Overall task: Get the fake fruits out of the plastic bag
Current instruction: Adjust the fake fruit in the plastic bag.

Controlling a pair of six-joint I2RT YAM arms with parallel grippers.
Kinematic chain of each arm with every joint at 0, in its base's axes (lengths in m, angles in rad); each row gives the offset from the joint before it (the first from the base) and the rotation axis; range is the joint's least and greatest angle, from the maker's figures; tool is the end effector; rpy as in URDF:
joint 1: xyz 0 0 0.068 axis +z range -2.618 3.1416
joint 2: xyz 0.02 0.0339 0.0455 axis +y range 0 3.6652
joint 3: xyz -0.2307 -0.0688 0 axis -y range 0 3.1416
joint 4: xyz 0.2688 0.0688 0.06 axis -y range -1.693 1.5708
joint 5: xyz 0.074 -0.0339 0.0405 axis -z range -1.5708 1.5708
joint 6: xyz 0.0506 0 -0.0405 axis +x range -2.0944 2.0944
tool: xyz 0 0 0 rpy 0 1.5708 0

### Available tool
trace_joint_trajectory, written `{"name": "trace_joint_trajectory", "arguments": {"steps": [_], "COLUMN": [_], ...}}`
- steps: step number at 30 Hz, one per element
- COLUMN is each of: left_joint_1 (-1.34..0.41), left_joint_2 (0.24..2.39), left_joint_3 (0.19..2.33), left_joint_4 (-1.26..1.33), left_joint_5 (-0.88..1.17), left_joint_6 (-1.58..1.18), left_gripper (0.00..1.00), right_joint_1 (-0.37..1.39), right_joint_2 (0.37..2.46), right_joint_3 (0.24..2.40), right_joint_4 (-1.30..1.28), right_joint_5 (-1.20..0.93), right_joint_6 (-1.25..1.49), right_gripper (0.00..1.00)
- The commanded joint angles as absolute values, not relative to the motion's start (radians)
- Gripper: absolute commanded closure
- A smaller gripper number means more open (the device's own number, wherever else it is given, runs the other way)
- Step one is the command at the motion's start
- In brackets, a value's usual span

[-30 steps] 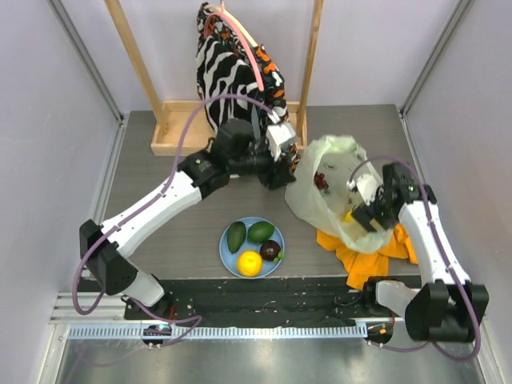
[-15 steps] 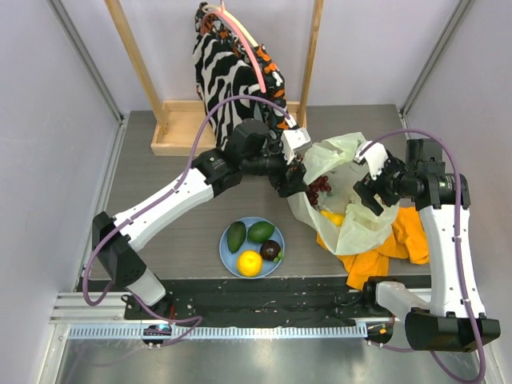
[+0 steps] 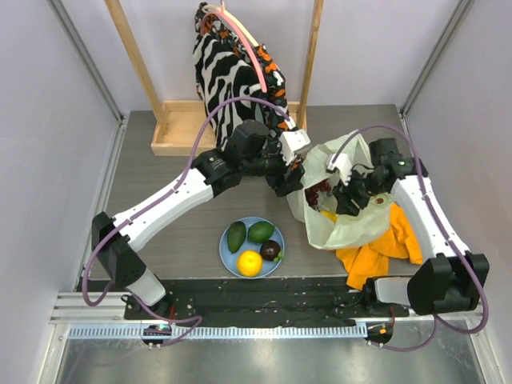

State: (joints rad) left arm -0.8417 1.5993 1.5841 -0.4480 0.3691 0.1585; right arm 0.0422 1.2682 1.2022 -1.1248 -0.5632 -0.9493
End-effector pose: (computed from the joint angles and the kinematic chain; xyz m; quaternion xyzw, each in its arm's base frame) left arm 0.2560 -0.3140 0.3459 0.4856 0.6874 -0.3202 0.4348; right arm 0.2654 0.0382 0.2674 -0.4949 0.8048 0.1658 0.2826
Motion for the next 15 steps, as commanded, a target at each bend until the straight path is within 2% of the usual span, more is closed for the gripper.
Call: {"name": "trace_joint_trajectory", "arguments": {"steps": [1,4,10,15], "left_joint_1": [-0.836,-0.834,-0.833,-0.83], "left_joint_2": [1.586,1.588,1.594,1.605], "left_joint_3": [1.626,1.621,1.621,1.615], "left_joint_4": [-0.453,-0.454,-0.46,-0.44], "left_joint_5": [0.354,0.353,0.353,0.351], "left_joint_6": [0.17,0.17,0.169,0.152], "left_gripper": [0.23,0.23,0.23,0.23], "right_joint_1": [0.132,0.153,0.153,0.159], "right_joint_2": [1.33,1.38,1.436,1.446], "right_joint_3": [1.076,1.009,1.02,1.019], "right_joint_4": [-0.857,-0.726,-0.621,-0.632], "right_joint_5": [-0.528,-0.48,-0.404,-0.373], "right_joint_6": [-0.838,-0.756,-0.635,-0.666], "right_gripper": [0.45,0.47,0.52,0.4]}}
